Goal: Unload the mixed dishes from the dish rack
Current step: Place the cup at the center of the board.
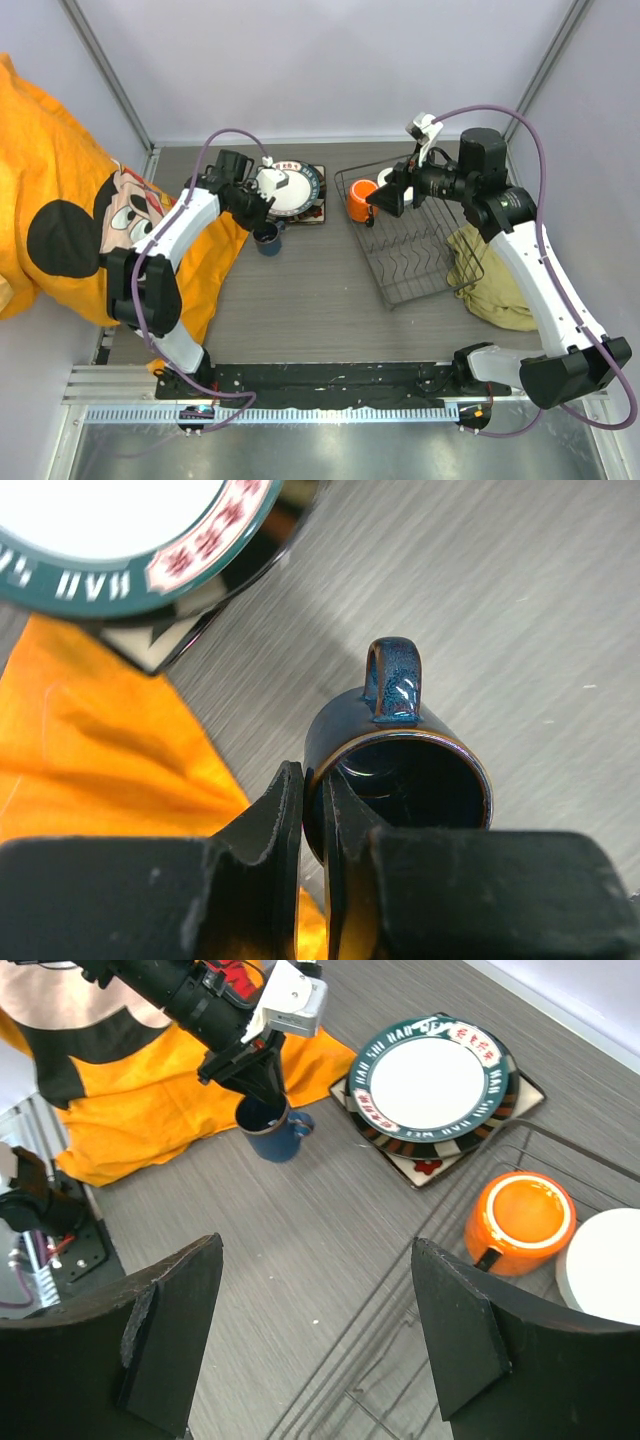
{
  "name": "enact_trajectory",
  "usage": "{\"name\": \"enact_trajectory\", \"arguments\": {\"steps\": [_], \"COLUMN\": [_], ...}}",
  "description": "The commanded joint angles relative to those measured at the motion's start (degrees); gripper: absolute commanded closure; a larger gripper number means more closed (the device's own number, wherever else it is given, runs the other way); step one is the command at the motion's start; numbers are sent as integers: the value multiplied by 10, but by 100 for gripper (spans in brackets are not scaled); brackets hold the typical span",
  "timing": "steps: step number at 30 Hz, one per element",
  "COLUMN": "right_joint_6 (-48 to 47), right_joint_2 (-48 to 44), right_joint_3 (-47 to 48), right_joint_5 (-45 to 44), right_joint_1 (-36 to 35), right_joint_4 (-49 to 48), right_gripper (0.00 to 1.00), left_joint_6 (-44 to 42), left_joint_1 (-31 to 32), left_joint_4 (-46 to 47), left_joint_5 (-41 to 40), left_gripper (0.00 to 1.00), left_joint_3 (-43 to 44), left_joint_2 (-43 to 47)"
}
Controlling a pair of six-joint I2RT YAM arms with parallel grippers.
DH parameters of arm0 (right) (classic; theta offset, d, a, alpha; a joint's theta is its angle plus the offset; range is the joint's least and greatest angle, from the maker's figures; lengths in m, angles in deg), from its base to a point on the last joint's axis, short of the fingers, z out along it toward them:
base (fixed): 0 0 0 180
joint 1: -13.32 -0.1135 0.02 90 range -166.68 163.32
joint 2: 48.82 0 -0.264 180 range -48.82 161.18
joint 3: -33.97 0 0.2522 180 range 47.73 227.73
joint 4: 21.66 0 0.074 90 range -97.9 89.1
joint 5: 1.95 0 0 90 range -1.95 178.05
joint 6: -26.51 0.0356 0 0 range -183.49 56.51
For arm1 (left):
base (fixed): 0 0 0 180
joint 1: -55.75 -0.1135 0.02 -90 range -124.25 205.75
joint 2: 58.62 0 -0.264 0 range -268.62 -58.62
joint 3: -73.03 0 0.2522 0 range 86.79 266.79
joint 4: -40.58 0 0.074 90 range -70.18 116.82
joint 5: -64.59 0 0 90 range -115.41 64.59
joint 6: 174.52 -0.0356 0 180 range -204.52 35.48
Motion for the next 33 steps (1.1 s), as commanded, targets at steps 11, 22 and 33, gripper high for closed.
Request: {"name": "enact_trajectory", "arguments": {"steps": [11,22,33], "right_joint_6": [-71,-90,-94], "right_joint_2": [2,31,64], "right_joint_3": [8,-16,-30], "right_joint_5": [-162,-229,-279], "right_joint_1": [-2,-4,-5], "right_joint_4": [37,28,6], "right_gripper": [19,20,20], "left_joint_6": [-23,-21,-11], "left_joint_1": [-35,-39,-39], "left_joint_4": [47,80,79], "left_joint_5": [-54,-63,-49], "left_gripper": [100,99,73], "left_joint_3": [-33,-63,-83], "left_joint_2": [-45,-51,-17]}}
